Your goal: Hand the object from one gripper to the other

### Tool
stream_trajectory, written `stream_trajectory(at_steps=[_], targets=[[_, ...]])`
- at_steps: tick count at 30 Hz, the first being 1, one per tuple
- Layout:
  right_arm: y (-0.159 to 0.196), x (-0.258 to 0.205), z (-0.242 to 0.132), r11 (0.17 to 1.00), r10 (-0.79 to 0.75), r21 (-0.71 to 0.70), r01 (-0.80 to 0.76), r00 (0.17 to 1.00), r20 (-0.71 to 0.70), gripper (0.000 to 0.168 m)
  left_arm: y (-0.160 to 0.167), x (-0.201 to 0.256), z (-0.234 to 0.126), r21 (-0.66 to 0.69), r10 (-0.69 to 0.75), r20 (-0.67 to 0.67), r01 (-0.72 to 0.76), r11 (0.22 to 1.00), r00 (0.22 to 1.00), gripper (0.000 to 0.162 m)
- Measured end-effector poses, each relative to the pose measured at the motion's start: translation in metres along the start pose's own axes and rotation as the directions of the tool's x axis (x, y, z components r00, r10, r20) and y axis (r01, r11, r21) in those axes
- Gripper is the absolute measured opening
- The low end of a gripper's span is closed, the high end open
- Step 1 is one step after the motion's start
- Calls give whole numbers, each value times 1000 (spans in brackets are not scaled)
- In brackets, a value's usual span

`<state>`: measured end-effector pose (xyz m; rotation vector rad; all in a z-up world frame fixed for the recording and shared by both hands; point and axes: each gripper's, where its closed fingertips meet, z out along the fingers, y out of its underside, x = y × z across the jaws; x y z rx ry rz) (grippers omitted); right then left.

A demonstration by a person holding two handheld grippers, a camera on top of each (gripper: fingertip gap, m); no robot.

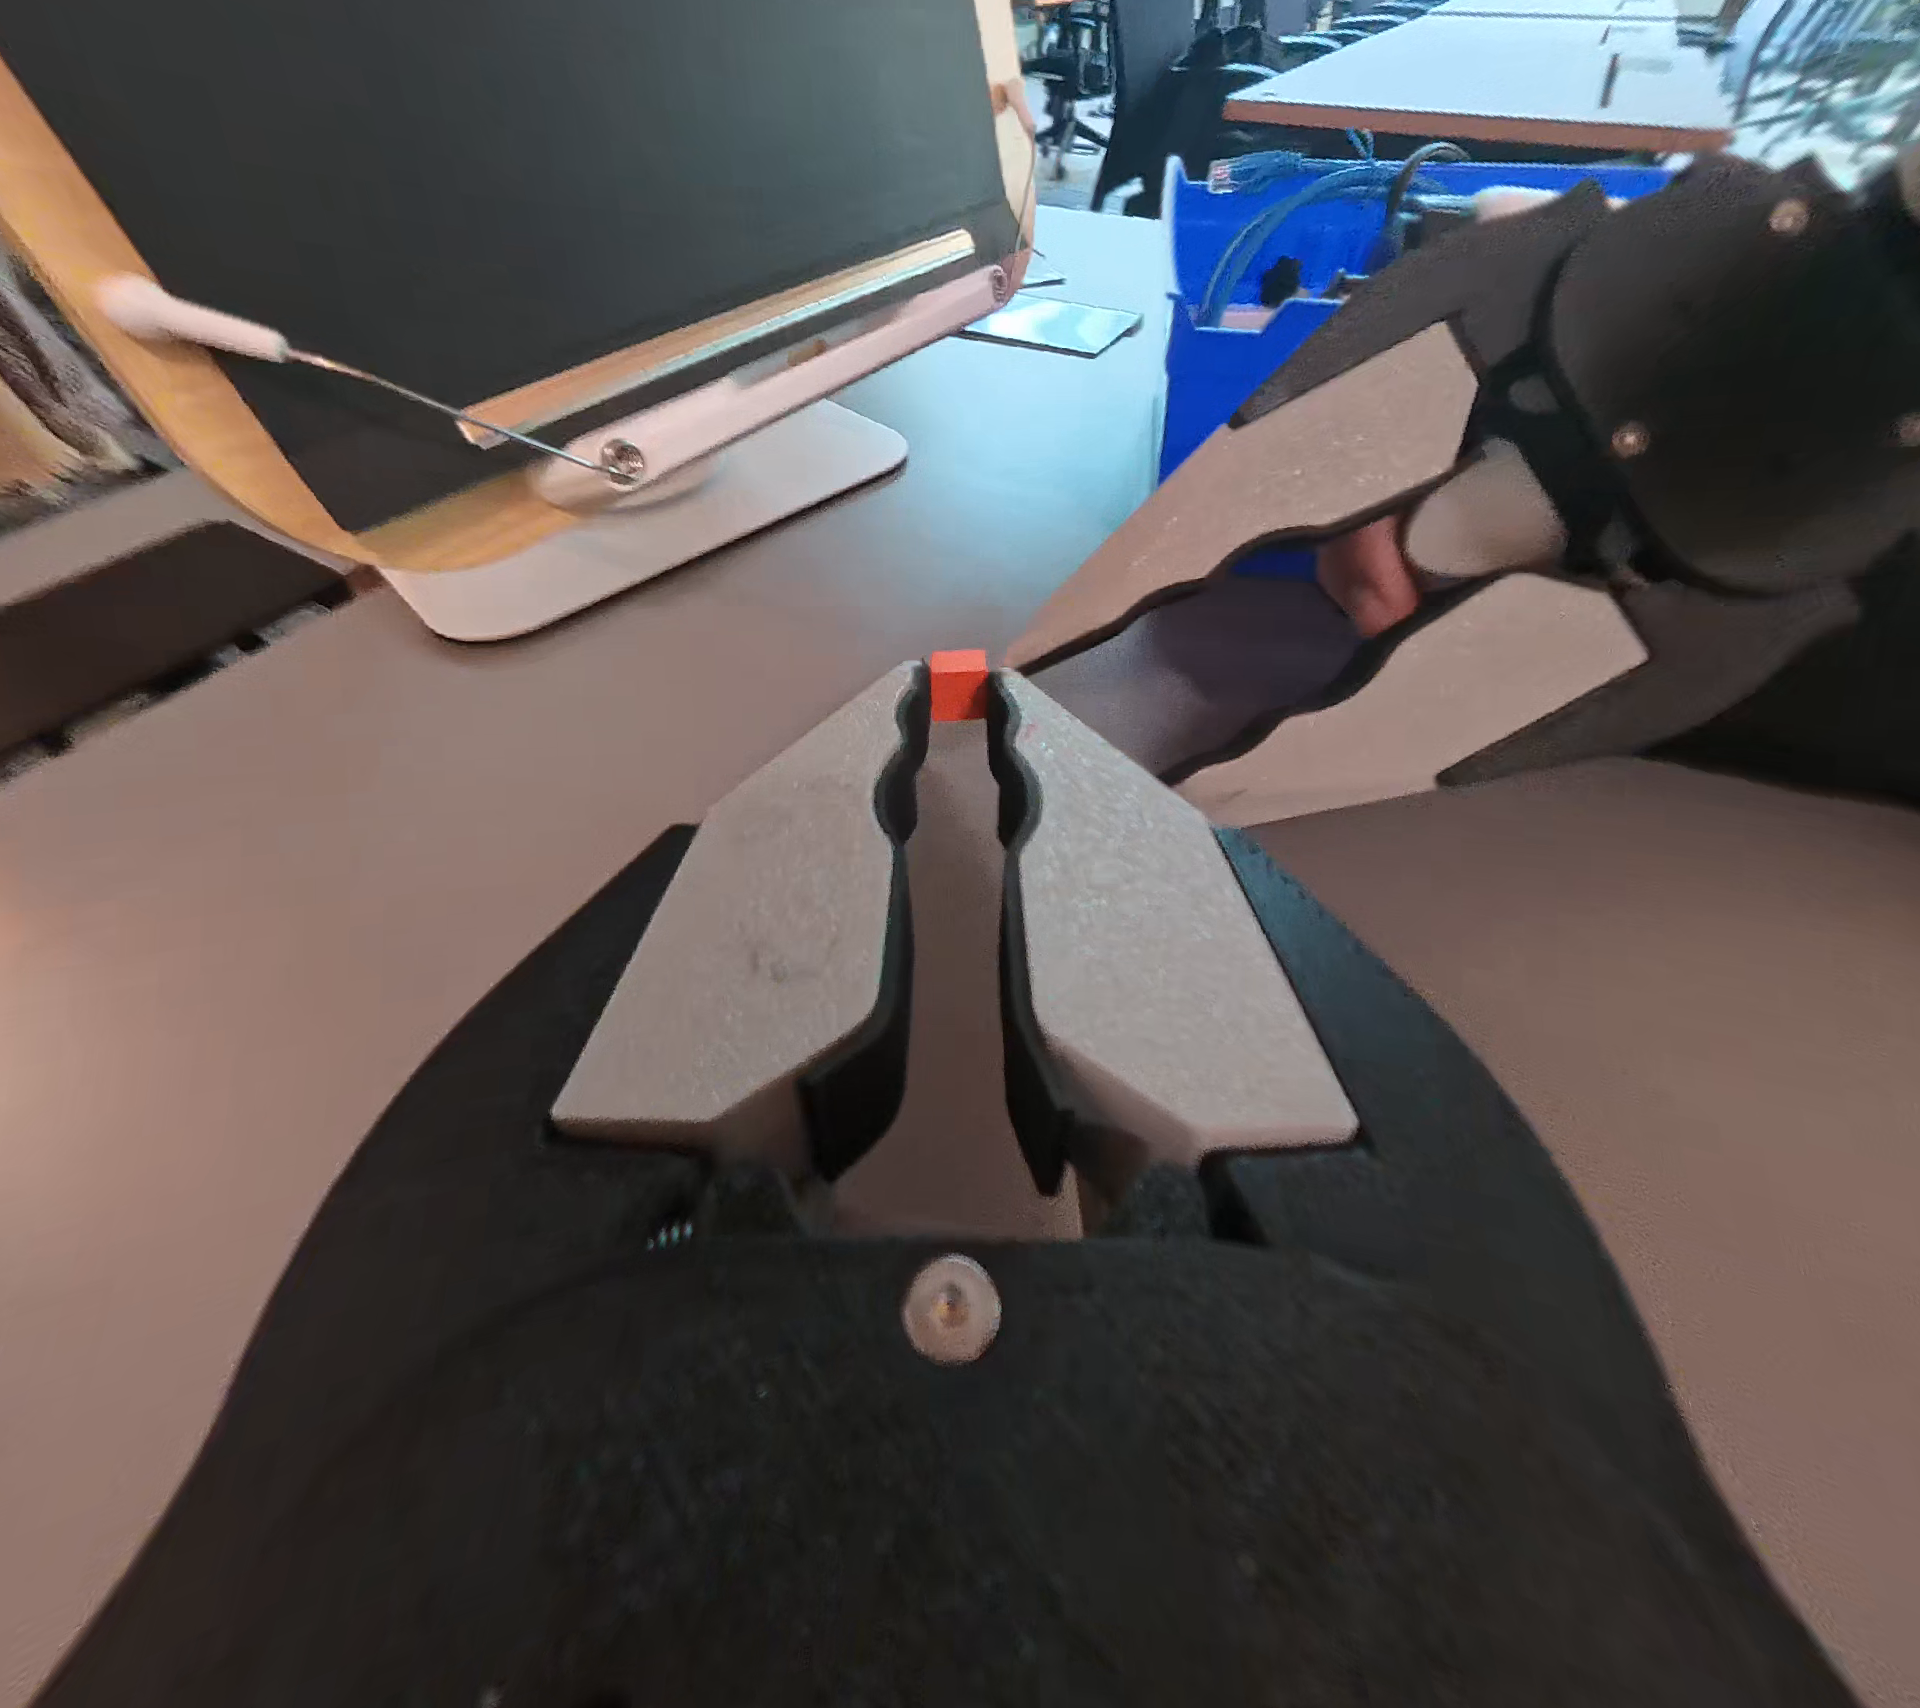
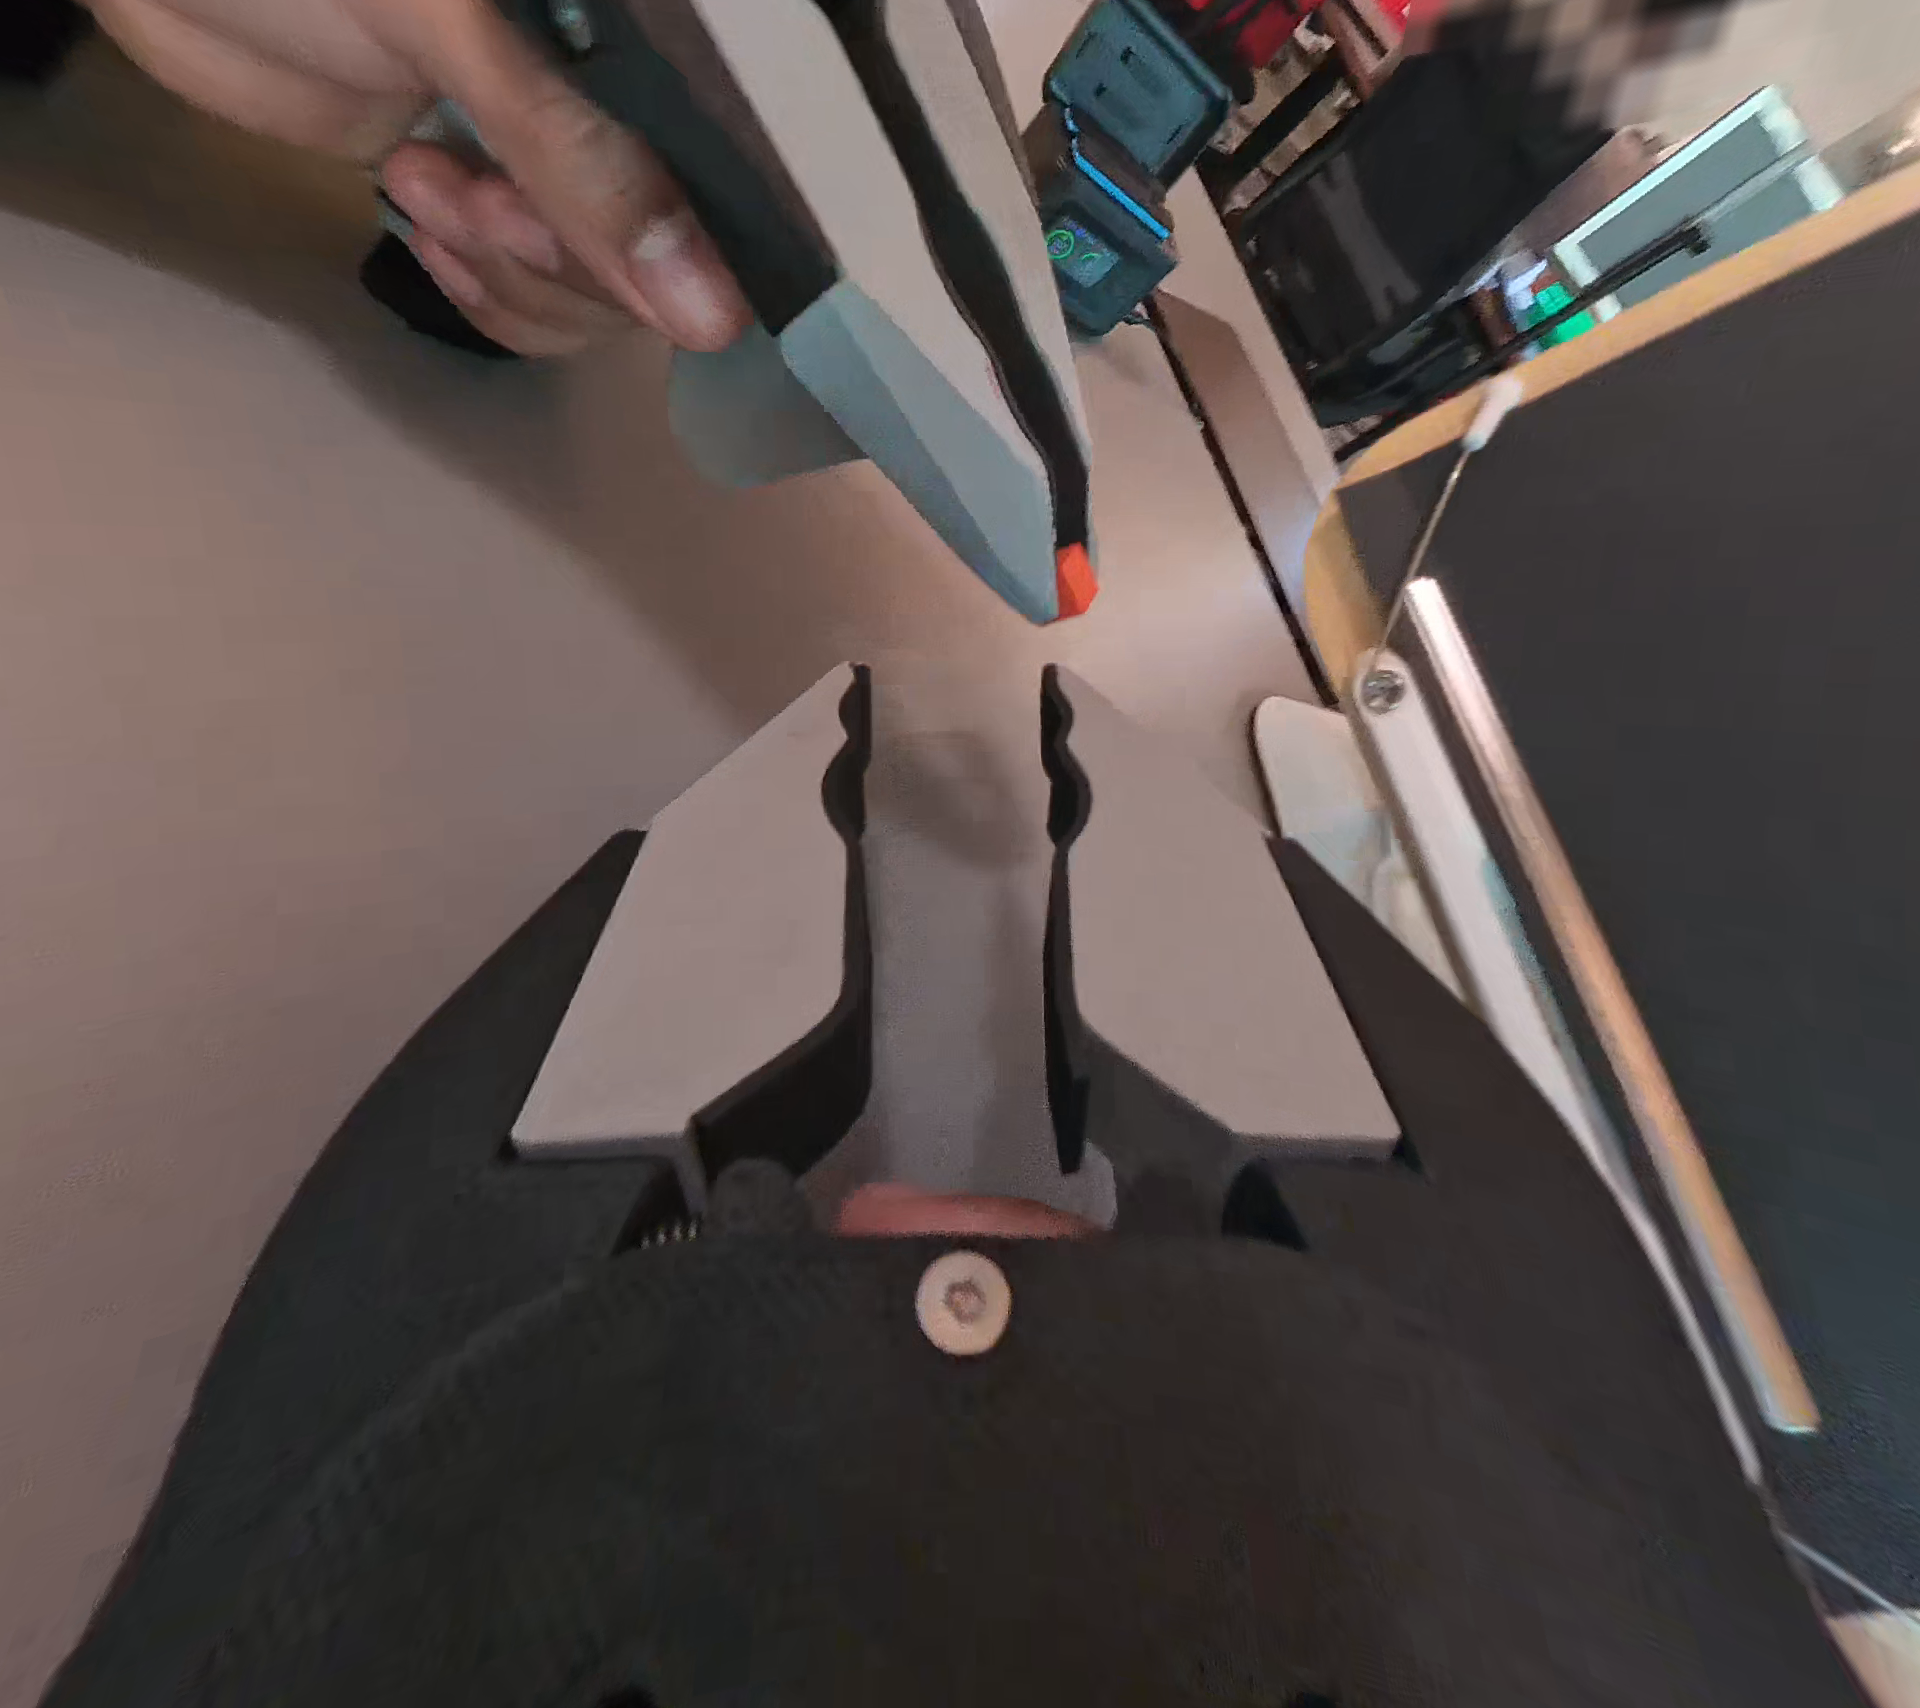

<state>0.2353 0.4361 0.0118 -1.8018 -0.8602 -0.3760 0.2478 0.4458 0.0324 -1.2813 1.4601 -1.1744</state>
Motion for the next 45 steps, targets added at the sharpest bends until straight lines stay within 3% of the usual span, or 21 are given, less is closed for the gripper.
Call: stream_trajectory(at_steps=[9, 13, 18, 25, 33, 40, 45], targets=[[-8, -5, -6, 959, 263, 60, -277, 949, 173, 35, -12, -1, -6, 69, 224, 154, -237, 969, 962, 8], [-9, -6, -8, 939, 318, 65, -339, 922, 219, 36, -9, -2, -5, 9, 411, 241, -425, 905, 879, 8], [-20, 4, -18, 843, 474, 107, -527, 823, 315, 29, -8, 2, -6, -3, 512, 275, -532, 847, 814, 8], [-14, 11, -17, 709, 630, 57, -703, 668, 397, 28, -12, 14, -3, -2, 627, 279, -653, 758, 727, 8], [-27, 11, -26, 599, 660, 62, -798, 537, 526, 17, -15, 24, -2, -11, 705, 284, -733, 680, 650, 8], [-27, 10, -29, 586, 664, 40, -809, 508, 549, 14, -17, 28, -3, 0, 707, 283, -737, 676, 648, 8], [-25, 12, -28, 583, 675, 27, -812, 503, 539, 15, -19, 31, -4, -18, 765, 291, -796, 605, 575, 8]])
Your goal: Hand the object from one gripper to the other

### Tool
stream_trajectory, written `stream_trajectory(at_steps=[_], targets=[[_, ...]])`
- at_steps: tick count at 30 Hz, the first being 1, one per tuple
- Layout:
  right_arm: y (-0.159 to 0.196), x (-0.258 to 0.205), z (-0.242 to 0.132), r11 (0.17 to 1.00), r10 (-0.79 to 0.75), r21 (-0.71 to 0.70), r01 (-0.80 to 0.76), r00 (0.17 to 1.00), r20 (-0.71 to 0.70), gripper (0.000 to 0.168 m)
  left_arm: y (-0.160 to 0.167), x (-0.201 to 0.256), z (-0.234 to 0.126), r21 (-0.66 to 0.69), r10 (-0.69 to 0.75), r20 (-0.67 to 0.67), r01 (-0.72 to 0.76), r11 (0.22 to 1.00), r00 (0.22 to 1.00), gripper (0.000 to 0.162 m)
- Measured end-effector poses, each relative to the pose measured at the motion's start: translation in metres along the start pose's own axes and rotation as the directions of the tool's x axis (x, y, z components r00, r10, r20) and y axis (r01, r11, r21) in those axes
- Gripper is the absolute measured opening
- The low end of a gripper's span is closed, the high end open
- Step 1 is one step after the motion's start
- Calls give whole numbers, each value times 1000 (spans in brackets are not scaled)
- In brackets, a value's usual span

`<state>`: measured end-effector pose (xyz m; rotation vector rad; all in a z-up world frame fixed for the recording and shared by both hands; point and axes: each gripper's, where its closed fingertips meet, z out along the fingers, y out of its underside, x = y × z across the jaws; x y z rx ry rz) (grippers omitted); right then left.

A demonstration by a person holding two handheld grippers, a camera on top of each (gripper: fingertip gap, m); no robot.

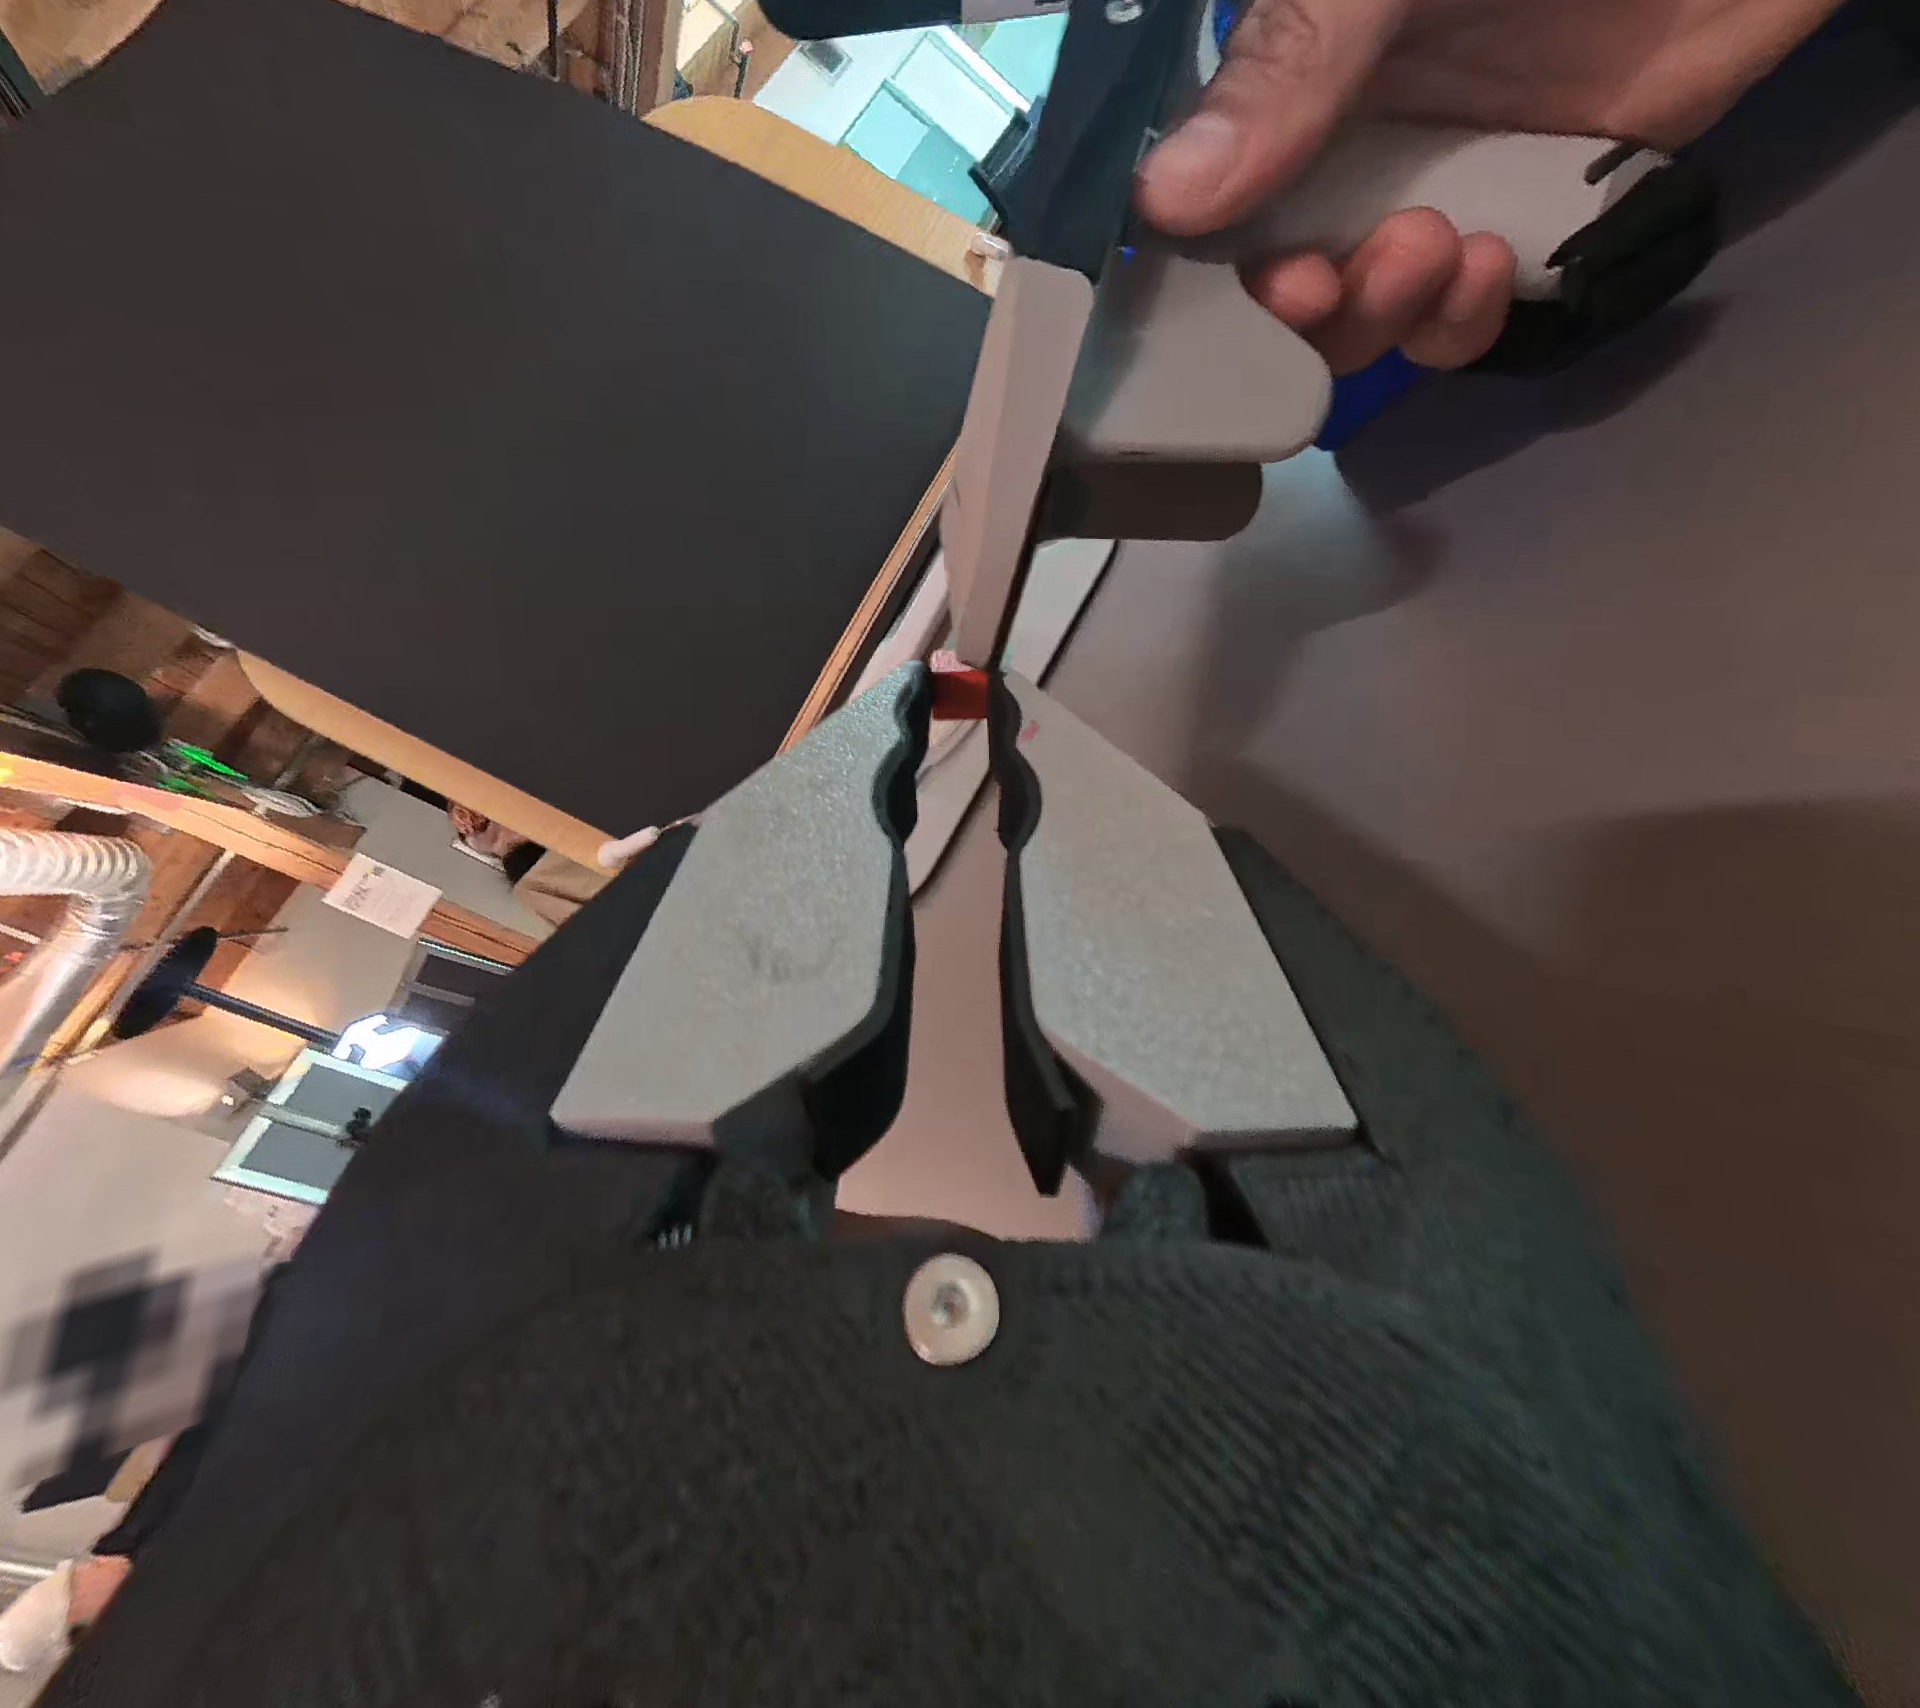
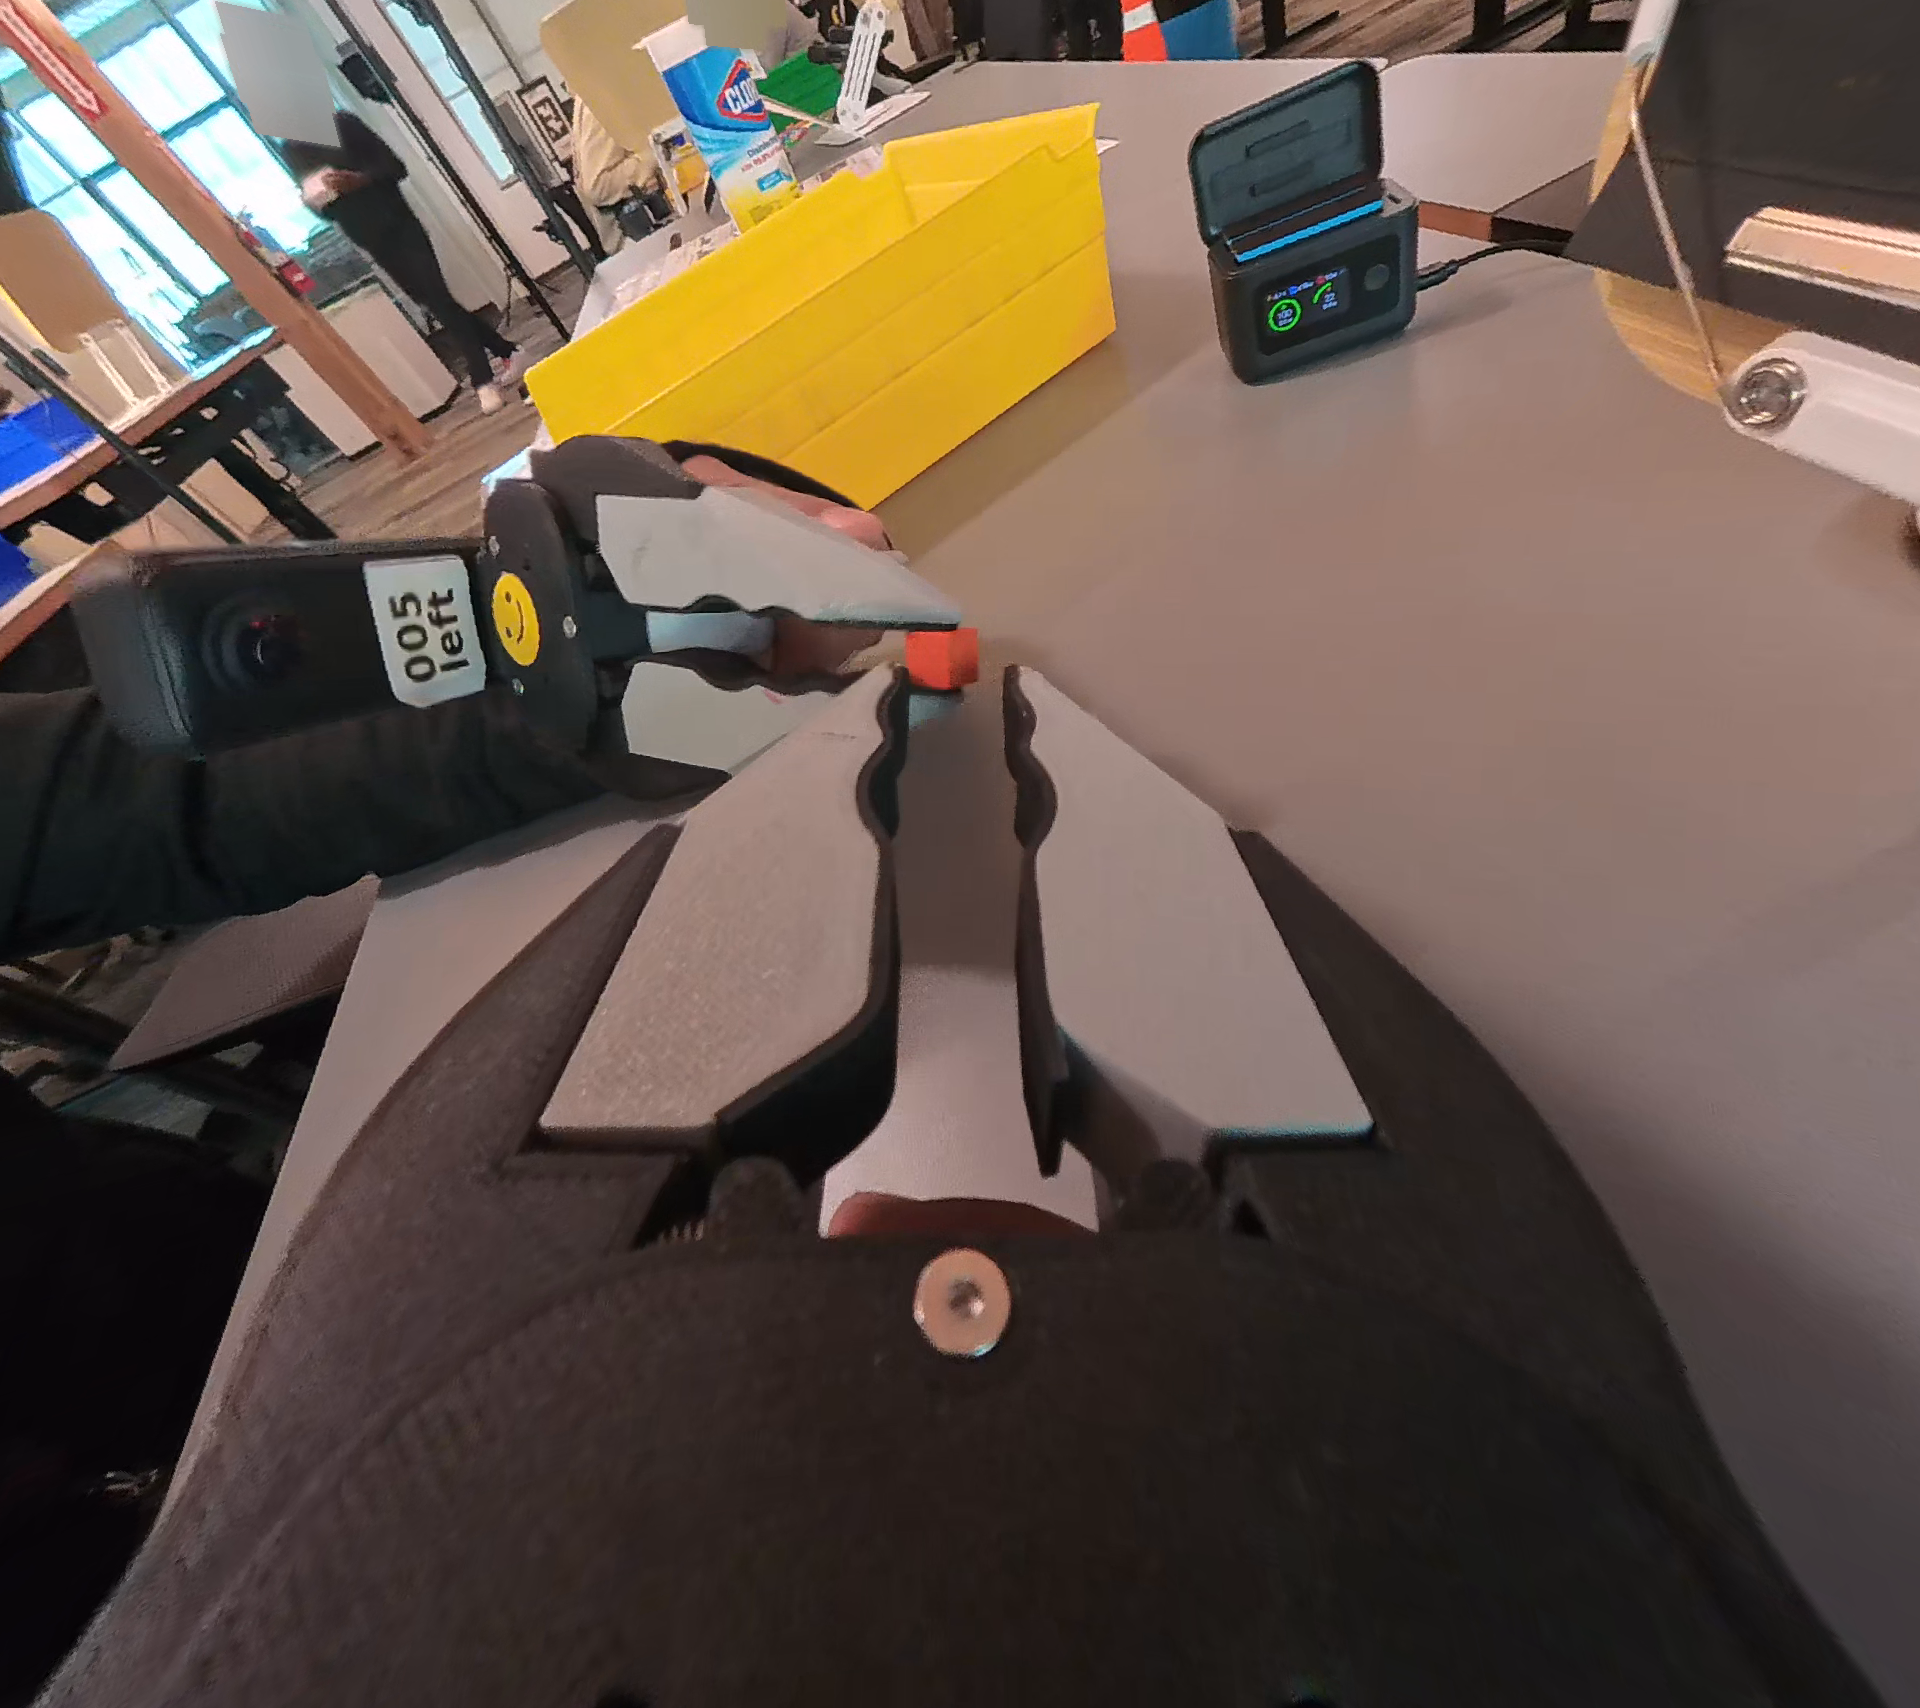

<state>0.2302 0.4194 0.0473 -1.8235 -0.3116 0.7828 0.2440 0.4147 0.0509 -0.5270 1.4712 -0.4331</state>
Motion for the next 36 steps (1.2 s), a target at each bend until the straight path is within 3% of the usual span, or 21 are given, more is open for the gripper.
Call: stream_trajectory(at_steps=[8, 11, 15, 17, 20, 23, 27, 29, 31, 36], targets=[[9, -8, 6, 999, -18, -48, 21, 999, 47, 13, -7, 10, 1, 10, 67, -19, -67, 998, 998, 8], [10, -4, 6, 993, -97, -67, 96, 995, -12, 11, -4, 10, 1, 2, 69, -20, -69, 998, 997, 8], [11, 5, 6, 978, -193, -107, 181, 975, -114, 11, 5, 12, 2, -50, -3, -39, 1, 999, 999, 9], [9, 17, 2, 948, -308, -150, 279, 924, -227, 11, 8, 14, 2, -58, -139, -79, 135, 989, 987, 7], [-1, 24, -5, 879, -476, -202, 432, 816, -327, 11, 12, 14, -1, -87, -407, -179, 398, 913, 896, 8], [-5, 27, -10, 754, -656, -299, 584, 652, -381, 11, 19, -4, 1, -120, -624, -130, 612, 781, 771, 18], [-1, 22, -5, 544, -834, -412, 731, 422, -355, 11, 22, 2, 2, -207, -836, -192, 811, 547, 514, 30], [-1, 22, -3, 464, -879, -461, 756, 327, -348, 11, 16, 8, 1, -248, -888, -245, 861, 445, 388, 31], [0, 22, -2, 413, -902, -487, 769, 271, -338, 11, 11, 10, 0, -263, -910, -275, 886, 381, 310, 32], [7, 24, 0, 334, -935, -539, 773, 202, -291, 11, 2, 14, 1, -258, -910, -312, 897, 358, 274, 30]])
